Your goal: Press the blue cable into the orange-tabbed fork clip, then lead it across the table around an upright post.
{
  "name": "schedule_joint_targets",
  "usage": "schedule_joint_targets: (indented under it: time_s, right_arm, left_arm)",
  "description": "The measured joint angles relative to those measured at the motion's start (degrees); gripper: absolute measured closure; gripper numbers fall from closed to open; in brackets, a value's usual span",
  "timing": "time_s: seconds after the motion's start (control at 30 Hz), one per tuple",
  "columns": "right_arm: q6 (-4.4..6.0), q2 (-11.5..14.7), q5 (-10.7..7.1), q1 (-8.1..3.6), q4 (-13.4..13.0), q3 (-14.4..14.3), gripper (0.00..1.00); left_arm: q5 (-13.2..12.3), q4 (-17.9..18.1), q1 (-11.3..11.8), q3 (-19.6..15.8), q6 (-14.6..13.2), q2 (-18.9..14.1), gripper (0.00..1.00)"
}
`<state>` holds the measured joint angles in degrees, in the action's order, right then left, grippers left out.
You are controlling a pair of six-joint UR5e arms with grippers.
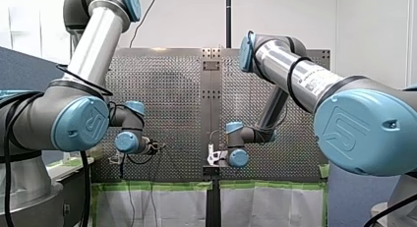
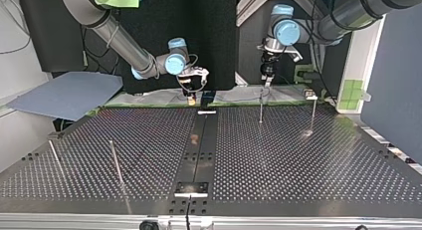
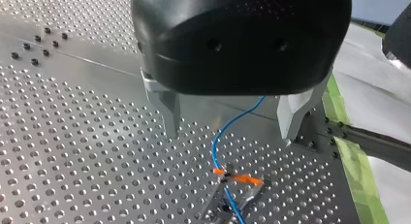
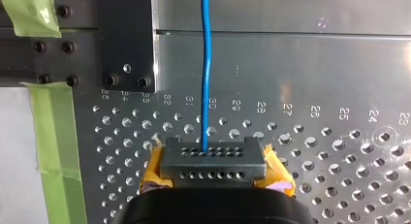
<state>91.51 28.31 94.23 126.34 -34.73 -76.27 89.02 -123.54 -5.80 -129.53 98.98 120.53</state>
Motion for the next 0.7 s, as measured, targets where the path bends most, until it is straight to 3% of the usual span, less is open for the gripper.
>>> schedule_joint_targets:
  time_s: [0.27,0.7]
  right_arm:
    - [0.00,0.0,0.00,0.10,0.0,0.0,1.00]
    - [0.04,0.0,0.02,0.07,0.0,0.0,1.00]
  left_arm:
    - [1.7,1.7,-0.9,0.7,0.0,2.4,0.00]
    - [3.4,3.7,-1.9,2.2,0.6,3.1,0.00]
